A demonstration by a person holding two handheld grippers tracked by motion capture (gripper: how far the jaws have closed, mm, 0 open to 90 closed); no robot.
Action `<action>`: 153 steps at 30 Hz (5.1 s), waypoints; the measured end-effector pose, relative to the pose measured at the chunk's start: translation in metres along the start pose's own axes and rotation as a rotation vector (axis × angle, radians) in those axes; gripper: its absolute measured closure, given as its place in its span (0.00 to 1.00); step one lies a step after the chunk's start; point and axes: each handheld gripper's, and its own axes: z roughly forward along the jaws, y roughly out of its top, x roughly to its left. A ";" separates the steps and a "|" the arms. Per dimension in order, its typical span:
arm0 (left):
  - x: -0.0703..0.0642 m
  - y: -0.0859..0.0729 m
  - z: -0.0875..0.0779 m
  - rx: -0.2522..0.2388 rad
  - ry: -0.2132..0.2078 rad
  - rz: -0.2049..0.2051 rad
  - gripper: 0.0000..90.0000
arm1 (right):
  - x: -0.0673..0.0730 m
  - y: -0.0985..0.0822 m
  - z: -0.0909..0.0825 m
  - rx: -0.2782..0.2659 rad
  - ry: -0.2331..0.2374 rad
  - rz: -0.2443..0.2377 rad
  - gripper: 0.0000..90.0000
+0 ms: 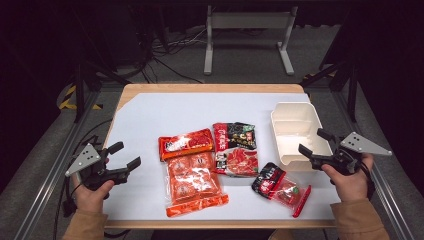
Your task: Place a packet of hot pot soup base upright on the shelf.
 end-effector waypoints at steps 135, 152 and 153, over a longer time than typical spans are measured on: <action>0.001 -0.013 0.000 0.057 0.004 -0.034 0.17 | 0.025 0.004 0.250 0.807 -0.036 0.118 0.59; 0.001 -0.013 0.002 0.057 -0.001 -0.032 0.17 | 0.026 0.011 0.249 0.849 -0.028 0.117 0.94; 0.001 -0.013 0.002 0.058 -0.002 -0.036 0.17 | 0.027 0.011 0.249 0.844 -0.027 0.107 0.95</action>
